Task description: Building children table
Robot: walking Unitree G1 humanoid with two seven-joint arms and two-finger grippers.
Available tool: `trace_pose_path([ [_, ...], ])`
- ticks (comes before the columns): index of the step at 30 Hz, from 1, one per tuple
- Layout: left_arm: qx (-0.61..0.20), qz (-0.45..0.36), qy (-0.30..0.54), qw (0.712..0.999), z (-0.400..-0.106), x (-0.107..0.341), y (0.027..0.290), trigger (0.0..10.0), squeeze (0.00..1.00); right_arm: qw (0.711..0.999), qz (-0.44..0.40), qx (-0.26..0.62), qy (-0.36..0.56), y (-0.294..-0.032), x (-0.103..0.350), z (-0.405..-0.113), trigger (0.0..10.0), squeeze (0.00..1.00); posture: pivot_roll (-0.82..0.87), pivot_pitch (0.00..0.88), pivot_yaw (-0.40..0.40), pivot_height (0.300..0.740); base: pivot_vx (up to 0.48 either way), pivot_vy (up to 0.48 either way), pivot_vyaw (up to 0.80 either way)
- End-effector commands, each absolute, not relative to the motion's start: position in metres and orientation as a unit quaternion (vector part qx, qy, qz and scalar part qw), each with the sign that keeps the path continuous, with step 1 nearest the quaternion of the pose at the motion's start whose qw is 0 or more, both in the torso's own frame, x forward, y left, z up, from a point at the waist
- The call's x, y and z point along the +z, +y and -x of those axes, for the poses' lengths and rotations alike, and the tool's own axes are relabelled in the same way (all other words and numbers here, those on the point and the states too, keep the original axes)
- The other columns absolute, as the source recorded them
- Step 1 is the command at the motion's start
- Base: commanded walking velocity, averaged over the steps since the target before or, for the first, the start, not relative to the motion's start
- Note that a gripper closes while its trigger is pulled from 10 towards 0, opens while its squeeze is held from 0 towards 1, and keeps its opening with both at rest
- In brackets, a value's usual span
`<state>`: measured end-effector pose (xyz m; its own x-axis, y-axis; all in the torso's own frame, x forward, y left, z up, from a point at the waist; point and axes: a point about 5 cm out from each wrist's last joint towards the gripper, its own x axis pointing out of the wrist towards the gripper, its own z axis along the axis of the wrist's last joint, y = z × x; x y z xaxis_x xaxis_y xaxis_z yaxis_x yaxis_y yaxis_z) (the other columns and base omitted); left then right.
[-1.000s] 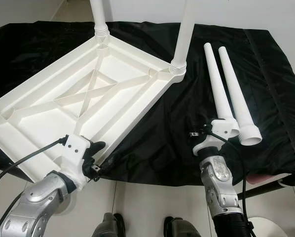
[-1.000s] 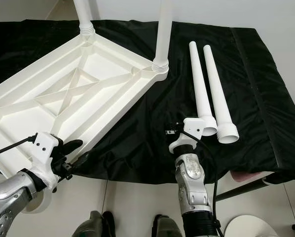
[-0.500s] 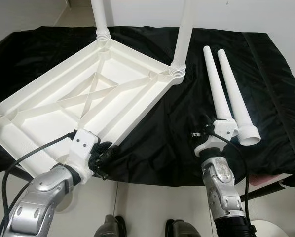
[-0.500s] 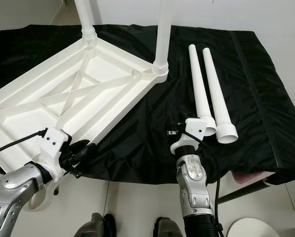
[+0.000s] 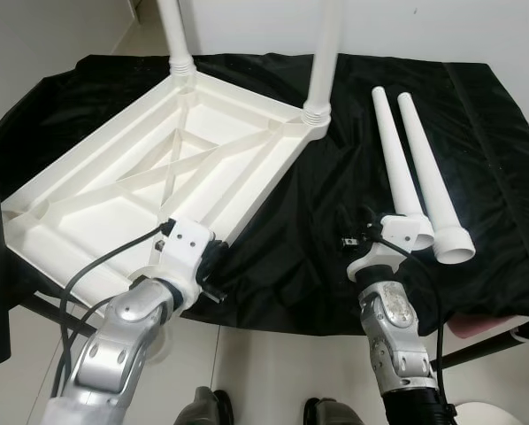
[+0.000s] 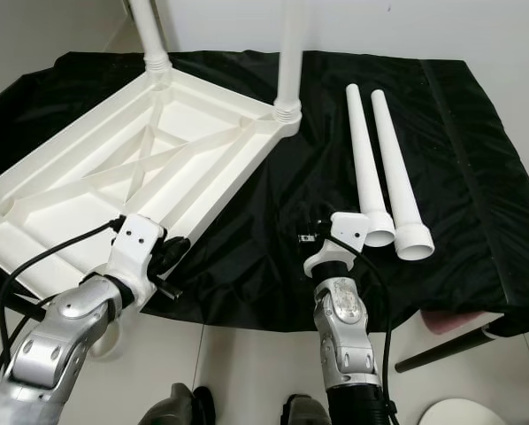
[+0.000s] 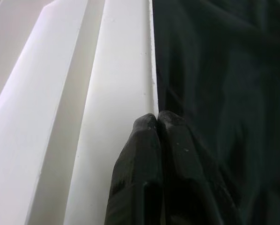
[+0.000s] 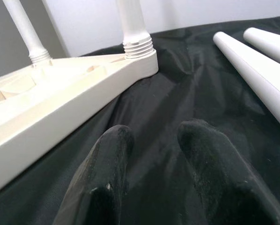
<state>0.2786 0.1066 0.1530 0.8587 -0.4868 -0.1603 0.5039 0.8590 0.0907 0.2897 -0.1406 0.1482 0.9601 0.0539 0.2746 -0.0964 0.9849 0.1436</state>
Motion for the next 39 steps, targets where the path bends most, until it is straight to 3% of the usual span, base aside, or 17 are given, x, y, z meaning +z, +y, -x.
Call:
trace_pose_path([
  [1, -0.202, -0.070, 0.103, 0.972, -0.279, 0.136, 0.109, 0.0, 0.00, 0.987, -0.078, 0.040, -0.134, -0.137, 0.149, -0.289, 10.0, 0.00, -0.12, 0.149, 0.071, 0.740, 0.000, 0.000, 0.00],
  [8, -0.176, -0.064, 0.073, 0.980, -0.303, 0.152, 0.084, 0.0, 0.00, 0.988, -0.078, 0.030, -0.132, -0.139, 0.149, -0.290, 10.0, 0.00, -0.12, 0.161, 0.078, 0.740, 0.000, 0.000, 0.00],
  [9, -0.175, -0.068, 0.072, 0.980, -0.303, 0.152, 0.084, 3.0, 0.00, 0.988, -0.078, 0.030, -0.132, -0.139, 0.149, -0.290, 10.0, 0.00, -0.12, 0.161, 0.078, 0.740, 0.000, 0.000, 0.00],
  [10, -0.188, -0.055, 0.065, 0.978, -0.305, 0.158, 0.077, 10.0, 0.00, 0.988, -0.078, 0.029, -0.133, -0.139, 0.149, -0.289, 10.0, 0.00, -0.12, 0.178, 0.085, 0.740, 0.000, 0.000, 0.00],
  [12, -0.199, -0.045, 0.059, 0.977, -0.306, 0.162, 0.073, 10.0, 0.00, 0.988, -0.077, 0.029, -0.134, -0.139, 0.149, -0.289, 10.0, 0.00, -0.12, 0.178, 0.085, 0.740, 0.000, 0.000, 0.00],
  [13, -0.236, -0.020, 0.043, 0.971, -0.304, 0.168, 0.067, 10.0, 1.00, 0.988, -0.076, 0.025, -0.135, -0.140, 0.150, -0.290, 10.0, 0.00, -0.13, 0.175, 0.086, 0.740, 0.000, 0.000, 0.00],
  [14, -0.308, 0.023, 0.002, 0.951, -0.297, 0.180, 0.061, 10.0, 1.00, 0.987, -0.075, 0.023, -0.139, -0.141, 0.153, -0.292, 10.0, 0.00, -0.13, 0.172, 0.082, 0.740, 0.000, 0.000, 0.00],
  [18, -0.323, 0.029, -0.024, 0.946, -0.291, 0.187, 0.064, 10.0, 1.00, 0.987, -0.074, 0.021, -0.140, -0.142, 0.153, -0.293, 10.0, 0.00, -0.13, 0.166, 0.083, 0.740, 0.000, 0.000, 0.00],
  [19, -0.331, 0.023, -0.039, 0.943, -0.288, 0.191, 0.067, 10.0, 0.63, 0.987, -0.073, 0.020, -0.140, -0.143, 0.153, -0.292, 10.0, 0.00, -0.13, 0.169, 0.082, 0.740, 0.000, 0.000, 0.00],
  [21, -0.337, 0.018, -0.050, 0.940, -0.286, 0.193, 0.068, 10.0, 0.63, 0.987, -0.072, 0.020, -0.140, -0.143, 0.152, -0.292, 10.0, 0.00, -0.13, 0.169, 0.077, 0.740, 0.000, 0.000, 0.00],
  [22, -0.353, 0.033, -0.059, 0.933, -0.282, 0.196, 0.071, 10.0, 0.00, 0.987, -0.072, 0.019, -0.140, -0.144, 0.152, -0.292, 10.0, 0.00, -0.13, 0.171, 0.075, 0.740, 0.000, 0.000, 0.00],
  [27, -0.388, 0.034, -0.078, 0.918, -0.269, 0.199, 0.082, 10.0, 0.00, 0.988, -0.067, 0.018, -0.141, -0.146, 0.154, -0.293, 10.0, 0.00, -0.13, 0.170, 0.073, 0.740, 0.000, 0.000, 0.00],
  [32, -0.434, -0.019, -0.077, 0.897, -0.244, 0.193, 0.106, 10.0, 0.00, 0.988, -0.060, 0.014, -0.141, -0.152, 0.154, -0.294, 10.0, 0.00, -0.12, 0.172, 0.072, 0.740, 0.000, 0.000, 0.00],
  [39, -0.406, -0.062, -0.043, 0.911, -0.240, 0.183, 0.140, 10.0, 0.00, 0.988, -0.056, 0.010, -0.142, -0.156, 0.155, -0.295, 10.0, 0.00, -0.11, 0.187, 0.066, 0.740, 0.000, 0.000, 0.00],
])
